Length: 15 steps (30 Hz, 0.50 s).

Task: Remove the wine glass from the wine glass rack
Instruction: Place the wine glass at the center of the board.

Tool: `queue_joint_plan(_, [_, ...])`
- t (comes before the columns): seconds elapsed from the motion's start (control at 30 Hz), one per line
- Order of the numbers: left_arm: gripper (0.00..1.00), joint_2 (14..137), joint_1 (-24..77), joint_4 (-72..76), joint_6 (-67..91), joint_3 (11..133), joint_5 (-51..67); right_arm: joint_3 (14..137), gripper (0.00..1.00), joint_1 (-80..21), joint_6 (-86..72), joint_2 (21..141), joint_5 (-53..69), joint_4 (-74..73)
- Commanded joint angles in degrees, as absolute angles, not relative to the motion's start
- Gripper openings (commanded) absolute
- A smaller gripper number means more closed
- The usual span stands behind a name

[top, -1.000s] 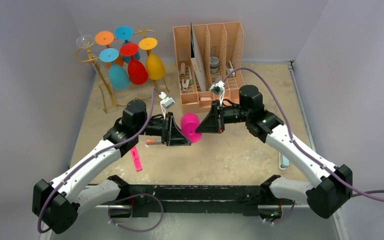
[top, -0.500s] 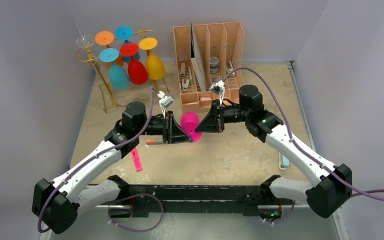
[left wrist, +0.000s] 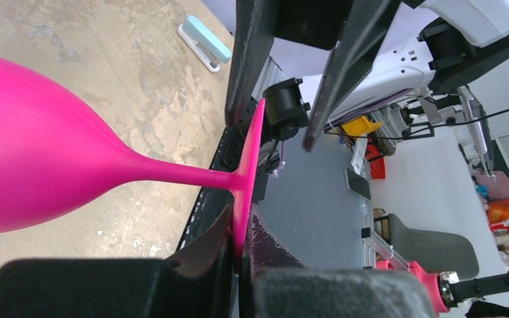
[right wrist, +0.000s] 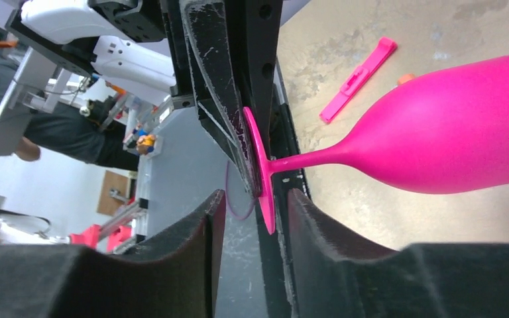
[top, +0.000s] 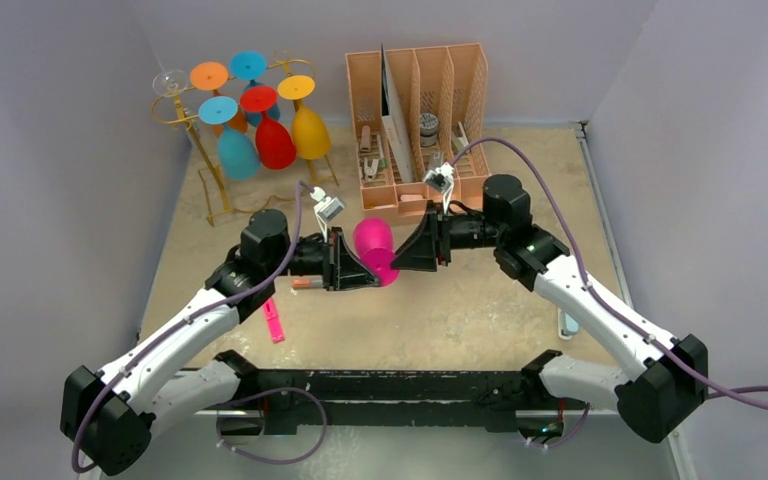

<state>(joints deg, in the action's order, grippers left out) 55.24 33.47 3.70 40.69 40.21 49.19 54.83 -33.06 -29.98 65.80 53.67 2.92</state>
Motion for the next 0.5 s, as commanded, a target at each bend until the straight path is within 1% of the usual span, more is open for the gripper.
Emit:
queue_joint_plan(0.0, [0.0,52.0,33.7,0.4,34.2,41.6,47.7,56.4,0.54,-33.3,-31.9,62.7,54.1,4.8])
queue_joint_plan(0.03, [0.0,51.5,33.7,0.1,33.0,41.5,48.5,57.0,0.63,-33.3,-31.9,62.0,53.4,4.1])
queue_joint_plan(0.07, [0.0,51.2,33.7,-1.5,31.7,41.6,49.1,57.7,0.69,-33.3,-31.4,61.4,52.2,2.6])
queue_joint_plan(0.13, [0.0,50.7,33.7,-4.3,28.0,41.6,49.3,60.2,0.75,-33.3,-28.1,59.7,47.5,-5.0])
queue_joint_plan(0.2, [0.0,50.0,33.7,-5.3,23.7,41.0,49.8,62.6,0.77,-33.3,-24.5,58.6,39.4,-13.4])
queue_joint_plan(0.3, [0.0,48.9,33.7,-5.1,21.0,40.2,50.5,66.0,0.81,-33.3,-22.8,57.6,23.6,-25.0])
queue_joint_plan(0.37, [0.0,47.8,33.7,-6.6,18.2,40.3,48.4,66.2,0.81,-33.3,-22.2,56.9,16.4,-28.0])
queue_joint_plan(0.47, [0.0,46.1,33.6,-9.1,12.3,40.1,46.8,63.7,0.82,-33.3,-21.6,55.5,10.3,-26.9])
